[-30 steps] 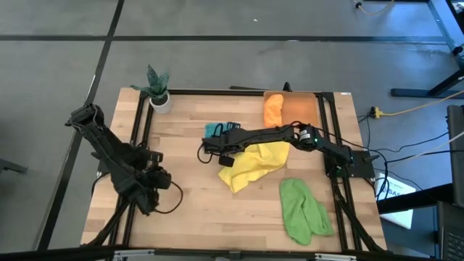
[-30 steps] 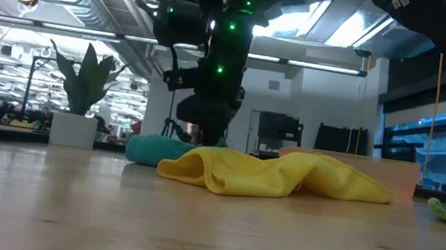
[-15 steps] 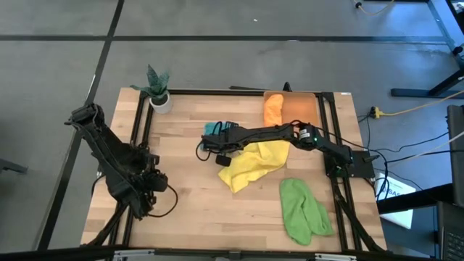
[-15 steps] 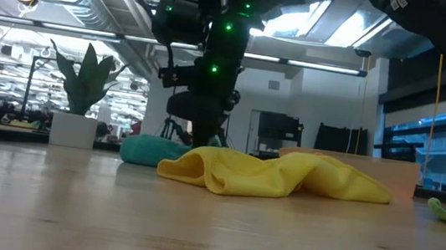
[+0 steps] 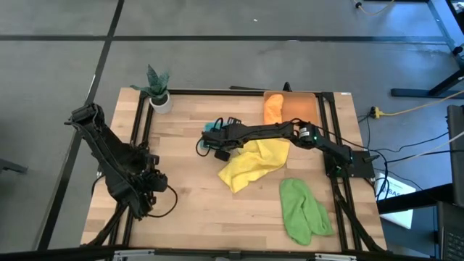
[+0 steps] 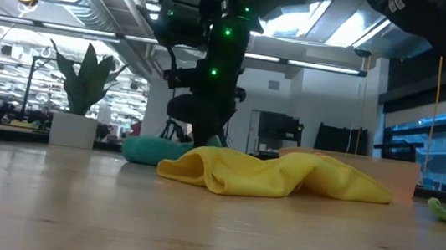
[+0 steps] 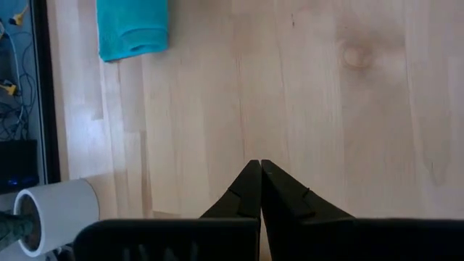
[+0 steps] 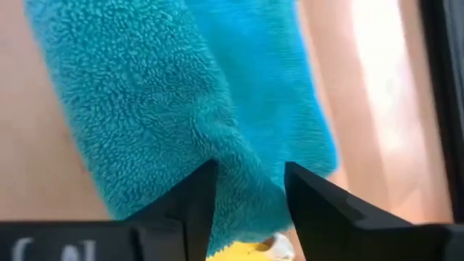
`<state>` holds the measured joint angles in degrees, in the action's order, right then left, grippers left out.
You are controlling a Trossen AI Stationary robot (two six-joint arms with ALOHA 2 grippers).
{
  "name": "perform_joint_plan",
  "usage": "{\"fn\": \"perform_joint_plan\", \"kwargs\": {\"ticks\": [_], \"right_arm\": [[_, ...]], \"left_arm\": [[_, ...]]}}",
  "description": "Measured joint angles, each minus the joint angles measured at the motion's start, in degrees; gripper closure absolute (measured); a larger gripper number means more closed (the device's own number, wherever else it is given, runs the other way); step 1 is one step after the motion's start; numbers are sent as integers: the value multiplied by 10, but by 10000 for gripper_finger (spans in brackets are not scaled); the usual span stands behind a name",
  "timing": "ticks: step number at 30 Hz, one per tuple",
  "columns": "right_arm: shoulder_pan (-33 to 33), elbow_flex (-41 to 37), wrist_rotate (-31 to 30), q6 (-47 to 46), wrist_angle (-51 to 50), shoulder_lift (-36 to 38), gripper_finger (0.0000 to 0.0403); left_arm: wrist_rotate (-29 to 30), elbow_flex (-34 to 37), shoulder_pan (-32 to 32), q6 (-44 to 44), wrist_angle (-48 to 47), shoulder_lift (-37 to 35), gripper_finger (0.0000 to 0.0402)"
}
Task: Roll microfiber towels into tight, uniform cylinder then place into a basket
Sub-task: Roll the blue microfiber towel
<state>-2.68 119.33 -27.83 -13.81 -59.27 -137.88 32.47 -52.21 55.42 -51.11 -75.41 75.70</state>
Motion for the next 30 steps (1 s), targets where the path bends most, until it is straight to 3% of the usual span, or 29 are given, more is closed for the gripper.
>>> {"fn": "perform_joint_plan", "kwargs": {"ticks": [8, 16, 24, 30], "right_arm": [[-5, 41, 9, -53, -37, 0, 224], [23, 68, 22, -28, -39, 0, 224], [62, 69, 27, 34, 15, 0, 224], [43, 34, 83, 72, 117, 0, 224]], "left_arm": [[0, 0, 0, -11, 0, 0, 401], [0, 0, 0, -11, 0, 0, 401], [0, 0, 0, -10, 0, 0, 401], [0, 0, 0, -11, 0, 0, 401]]}}
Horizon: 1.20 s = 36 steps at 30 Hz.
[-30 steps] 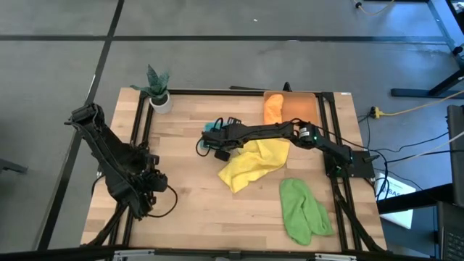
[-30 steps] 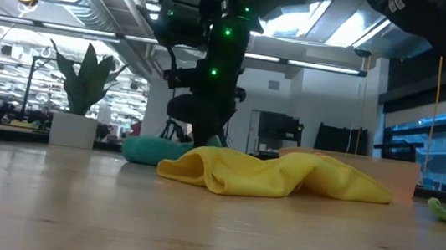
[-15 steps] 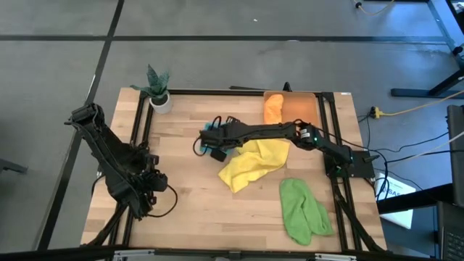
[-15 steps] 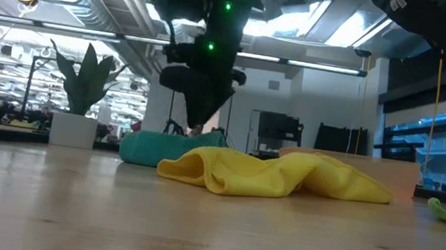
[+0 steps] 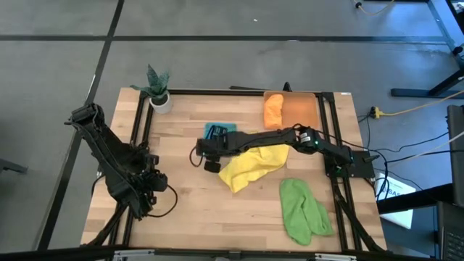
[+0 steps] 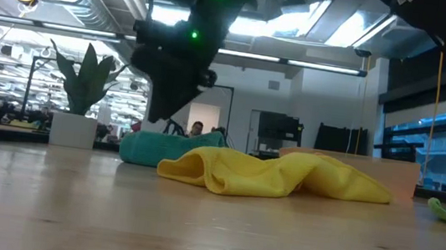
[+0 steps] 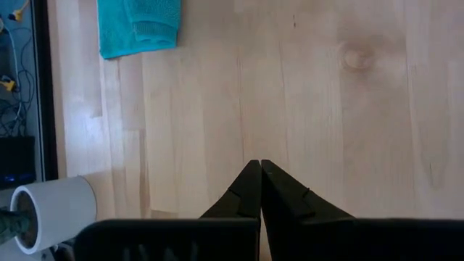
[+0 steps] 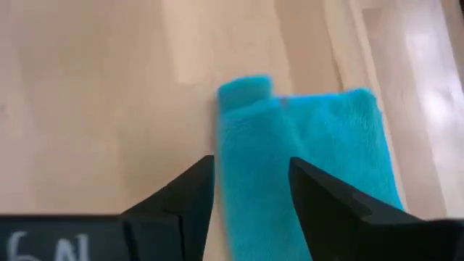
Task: Roll microfiber towels into tight, uniform cylinder then place into a basket
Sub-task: Roll the blue microfiber towel
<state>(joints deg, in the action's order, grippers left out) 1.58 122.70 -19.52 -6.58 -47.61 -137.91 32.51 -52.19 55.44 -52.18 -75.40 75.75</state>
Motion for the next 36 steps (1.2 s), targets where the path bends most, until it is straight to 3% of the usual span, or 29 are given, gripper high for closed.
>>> {"fn": "perform_joint_plan", "kwargs": {"ticks": [15, 24, 36], "right_arm": [[-65, -97, 66, -5, 80, -1, 224], [-59, -97, 173, -4, 153, -13, 224], [-10, -97, 213, -7, 278, -36, 224]], "left_arm": [[0, 0, 0, -2, 0, 0, 401], [0, 0, 0, -3, 0, 0, 401], [0, 0, 0, -4, 1, 0, 401]]}}
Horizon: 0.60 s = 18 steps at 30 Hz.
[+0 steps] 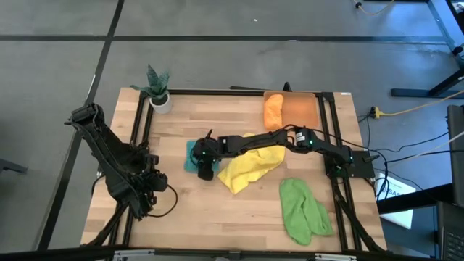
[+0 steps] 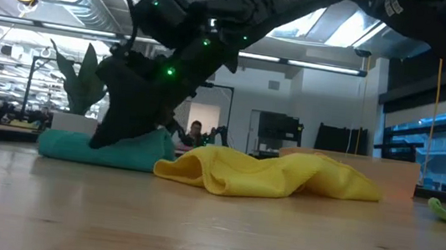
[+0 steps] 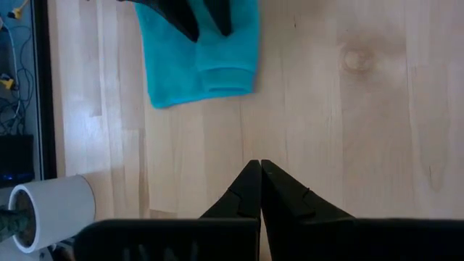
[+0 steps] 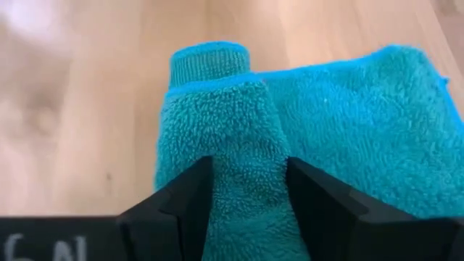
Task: Roll microfiber towels into tight, uniform cylinder then place into a basket
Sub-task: Roll the blue microfiber towel
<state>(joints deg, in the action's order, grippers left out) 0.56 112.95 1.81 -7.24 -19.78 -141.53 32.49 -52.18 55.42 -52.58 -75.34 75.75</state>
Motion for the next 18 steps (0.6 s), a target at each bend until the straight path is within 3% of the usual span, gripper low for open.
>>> {"fn": "perform_joint_plan", "kwargs": {"ticks": [8, 12, 18], "right_arm": [[23, 11, -1, 14, 27, -2, 224], [31, 56, -9, 72, -20, -2, 224], [48, 136, -75, 126, -120, 0, 224]], "left_arm": [[0, 0, 0, 0, 1, 0, 401], [0, 0, 0, 0, 1, 0, 401], [0, 0, 0, 0, 1, 0, 401]]}}
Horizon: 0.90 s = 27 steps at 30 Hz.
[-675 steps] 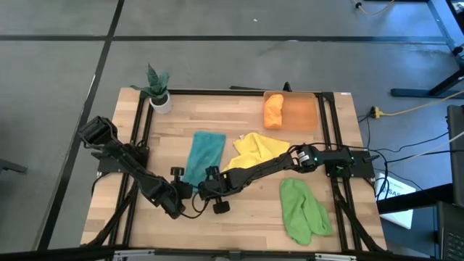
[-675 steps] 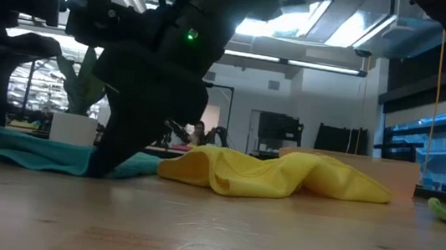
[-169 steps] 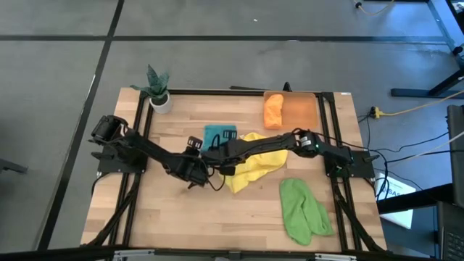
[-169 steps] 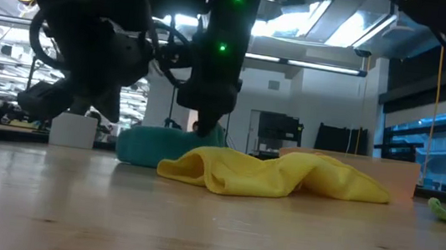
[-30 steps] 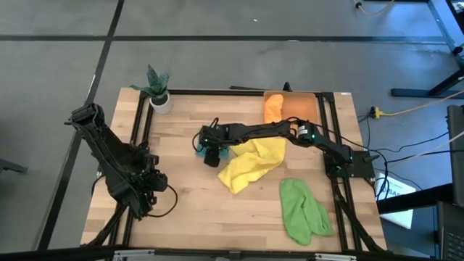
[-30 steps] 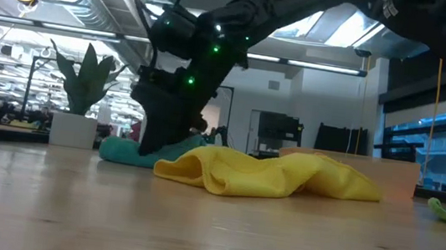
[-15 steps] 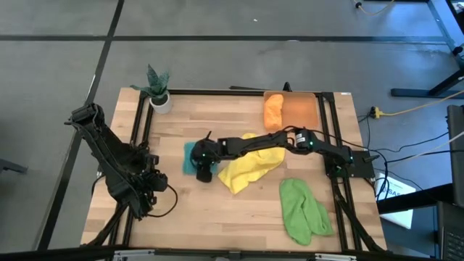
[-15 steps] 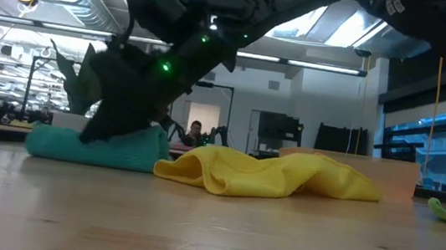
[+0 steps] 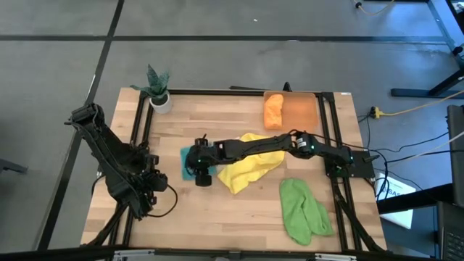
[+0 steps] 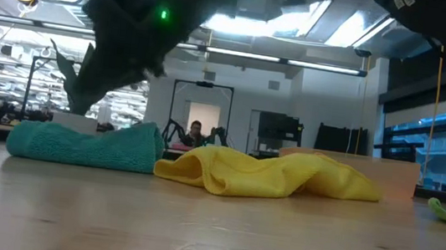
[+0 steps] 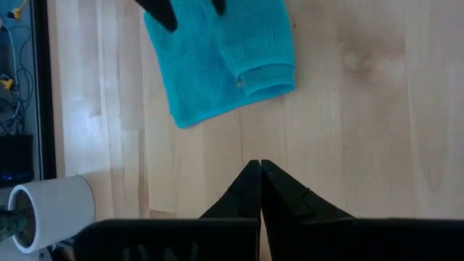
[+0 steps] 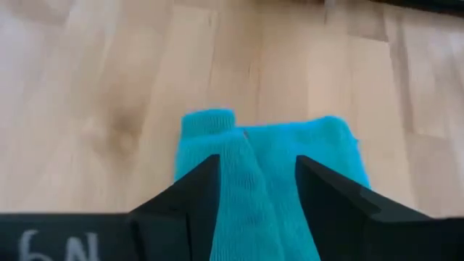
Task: Roll microfiber towels into tight, uniform cylinder then place into a basket
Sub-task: Roll the blue microfiber towel
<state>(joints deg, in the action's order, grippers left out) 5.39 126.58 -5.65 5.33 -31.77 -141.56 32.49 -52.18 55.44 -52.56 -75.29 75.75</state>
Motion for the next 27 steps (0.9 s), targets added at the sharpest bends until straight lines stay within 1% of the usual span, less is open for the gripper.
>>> {"fn": "perform_joint_plan", "kwargs": {"ticks": [2, 7, 14, 16, 20, 22, 27], "right_arm": [[7, 13, -11, 25, -35, 0, 224], [29, 13, -14, 72, -89, 0, 224], [56, -45, -16, 152, -84, 0, 224], [62, -65, -45, 175, -88, -2, 224], [69, -88, -130, 180, -51, 0, 224], [71, -97, -159, 183, -50, 0, 224], [71, -116, -172, 196, -38, 0, 224]], "left_arm": [[0, 0, 0, 0, 2, 0, 401], [0, 0, 0, 0, 17, 0, 401], [8, 0, 0, 2, 25, 0, 401], [14, 0, 0, 2, 25, 0, 401], [23, 0, 0, 4, 25, 0, 401], [29, 0, 0, 4, 25, 0, 401], [29, 0, 0, 4, 25, 0, 401]]}}
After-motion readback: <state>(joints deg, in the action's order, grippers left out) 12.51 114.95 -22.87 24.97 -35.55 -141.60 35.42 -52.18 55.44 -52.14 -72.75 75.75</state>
